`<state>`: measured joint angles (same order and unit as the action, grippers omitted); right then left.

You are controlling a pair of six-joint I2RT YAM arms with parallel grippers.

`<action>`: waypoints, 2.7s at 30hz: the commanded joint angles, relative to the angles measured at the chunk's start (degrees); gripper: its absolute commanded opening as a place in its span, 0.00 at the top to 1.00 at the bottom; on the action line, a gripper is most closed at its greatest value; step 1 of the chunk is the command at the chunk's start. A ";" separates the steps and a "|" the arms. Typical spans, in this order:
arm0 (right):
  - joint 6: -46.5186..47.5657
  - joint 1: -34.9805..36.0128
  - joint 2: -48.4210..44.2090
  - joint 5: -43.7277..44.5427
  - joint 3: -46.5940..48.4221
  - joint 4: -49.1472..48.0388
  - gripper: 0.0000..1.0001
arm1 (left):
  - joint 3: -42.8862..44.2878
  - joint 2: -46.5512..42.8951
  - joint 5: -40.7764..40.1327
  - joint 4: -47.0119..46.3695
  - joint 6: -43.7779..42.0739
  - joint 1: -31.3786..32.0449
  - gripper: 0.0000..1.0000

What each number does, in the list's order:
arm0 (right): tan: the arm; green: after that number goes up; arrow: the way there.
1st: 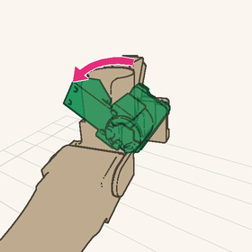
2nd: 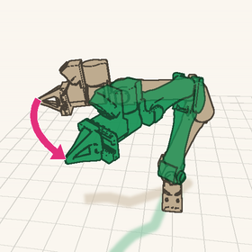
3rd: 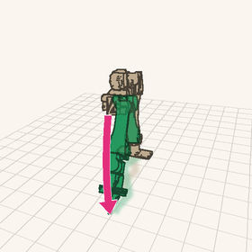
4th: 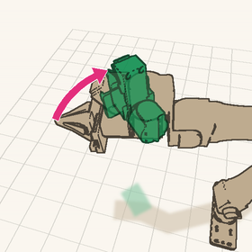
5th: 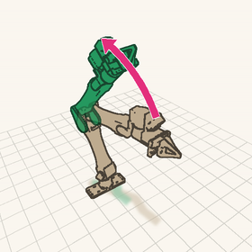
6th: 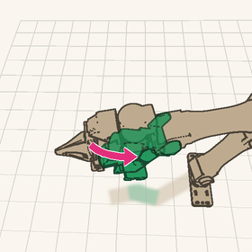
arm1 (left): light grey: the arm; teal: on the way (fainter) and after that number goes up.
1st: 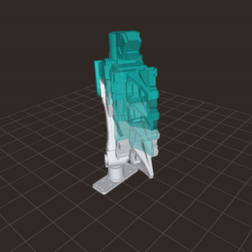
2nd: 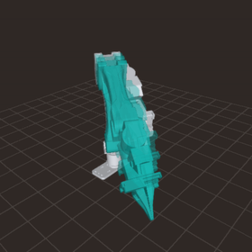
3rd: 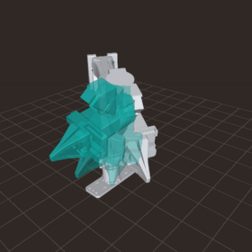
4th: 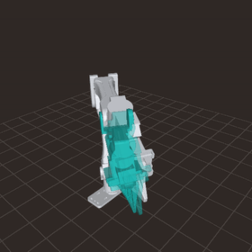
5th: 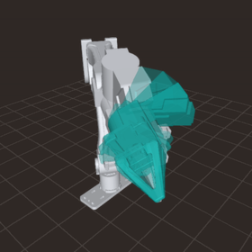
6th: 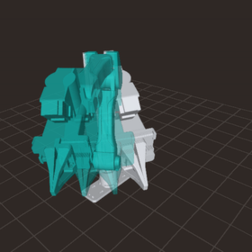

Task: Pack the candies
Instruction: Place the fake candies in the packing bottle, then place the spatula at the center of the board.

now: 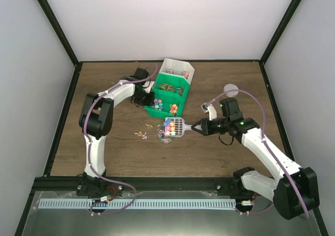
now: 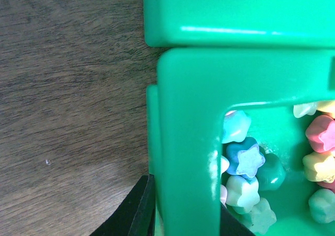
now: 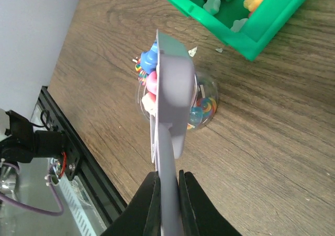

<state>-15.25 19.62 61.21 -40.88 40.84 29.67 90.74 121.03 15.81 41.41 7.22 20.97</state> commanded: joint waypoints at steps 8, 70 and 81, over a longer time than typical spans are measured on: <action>3.81 3.59 -4.90 7.41 3.57 1.57 0.99 | 1.72 1.16 3.76 -1.70 1.02 -0.29 0.82; -13.68 -6.12 -0.65 11.65 10.73 -7.73 0.99 | 1.67 -1.89 4.95 -1.67 1.07 -0.58 0.74; -30.44 -17.87 3.11 11.56 -0.03 -18.20 0.99 | 2.11 -3.61 3.83 -0.10 0.34 -0.58 0.65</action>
<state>-37.26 4.12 62.52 -29.06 44.56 17.08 91.39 119.90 19.59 40.73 8.27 20.49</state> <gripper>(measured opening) 0.089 0.315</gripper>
